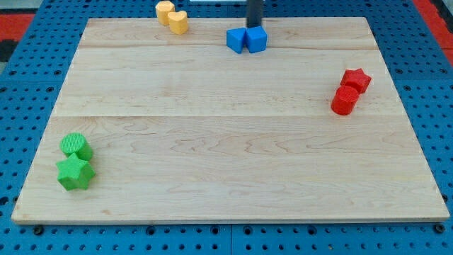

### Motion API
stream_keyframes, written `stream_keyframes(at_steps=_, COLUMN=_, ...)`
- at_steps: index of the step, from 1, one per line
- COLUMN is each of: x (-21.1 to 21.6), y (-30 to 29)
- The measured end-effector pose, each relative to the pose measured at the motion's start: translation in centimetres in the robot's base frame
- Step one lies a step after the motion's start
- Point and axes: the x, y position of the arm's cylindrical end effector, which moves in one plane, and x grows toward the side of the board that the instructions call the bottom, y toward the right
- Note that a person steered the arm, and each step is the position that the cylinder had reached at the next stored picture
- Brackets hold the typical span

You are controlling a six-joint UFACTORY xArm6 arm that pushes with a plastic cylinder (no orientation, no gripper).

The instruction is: Separate the blue blocks from each other

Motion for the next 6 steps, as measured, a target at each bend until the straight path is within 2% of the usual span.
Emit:
stream_keyframes(at_steps=1, x=0.9, y=3.8)
stream_keyframes(at_steps=2, x=3.0, y=2.5)
stream_keyframes(at_steps=3, x=3.4, y=-3.0)
stream_keyframes(at_steps=5, x=5.2, y=-8.0)
stream_keyframes(at_steps=6, x=5.3, y=-15.1)
